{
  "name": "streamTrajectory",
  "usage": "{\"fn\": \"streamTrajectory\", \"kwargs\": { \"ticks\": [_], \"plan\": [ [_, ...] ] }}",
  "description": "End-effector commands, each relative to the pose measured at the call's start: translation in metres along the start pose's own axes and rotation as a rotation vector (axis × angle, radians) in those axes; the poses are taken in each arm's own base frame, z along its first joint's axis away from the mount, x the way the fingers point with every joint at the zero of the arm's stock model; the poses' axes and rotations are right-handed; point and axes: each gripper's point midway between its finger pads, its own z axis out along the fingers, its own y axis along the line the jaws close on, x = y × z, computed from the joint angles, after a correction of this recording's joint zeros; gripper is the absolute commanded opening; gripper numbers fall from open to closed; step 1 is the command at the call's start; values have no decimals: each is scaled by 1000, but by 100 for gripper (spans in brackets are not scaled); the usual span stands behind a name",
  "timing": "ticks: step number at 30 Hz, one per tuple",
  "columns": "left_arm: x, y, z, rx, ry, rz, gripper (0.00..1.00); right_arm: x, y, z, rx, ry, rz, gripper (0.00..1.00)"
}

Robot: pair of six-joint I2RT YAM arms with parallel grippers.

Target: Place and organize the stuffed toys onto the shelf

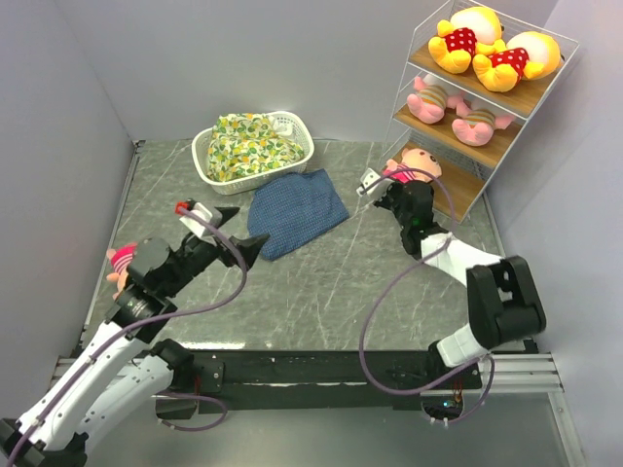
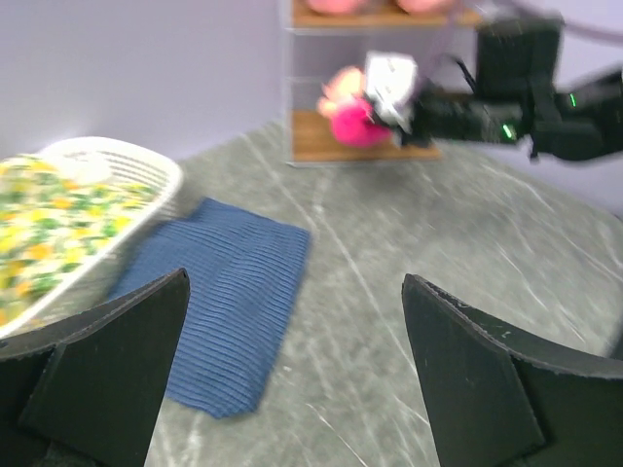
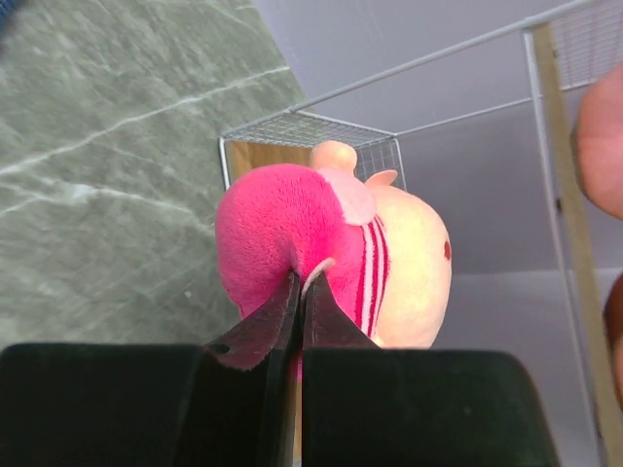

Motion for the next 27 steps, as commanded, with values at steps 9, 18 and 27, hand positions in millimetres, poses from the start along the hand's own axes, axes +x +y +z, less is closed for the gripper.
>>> {"fn": "streamTrajectory", "kwargs": {
  "ticks": [9,18,27],
  "plan": [
    [-29,54,-22,-336,-136,-16,96,5,-38,69,94,-118,-199,0],
    [-31,50,-23,-314,-143,-5,96,42,-31,106,57,-77,-238,0],
    [-31,50,-24,-309,-145,5,96,63,-14,117,-35,-72,-202,28]
  ]
}}
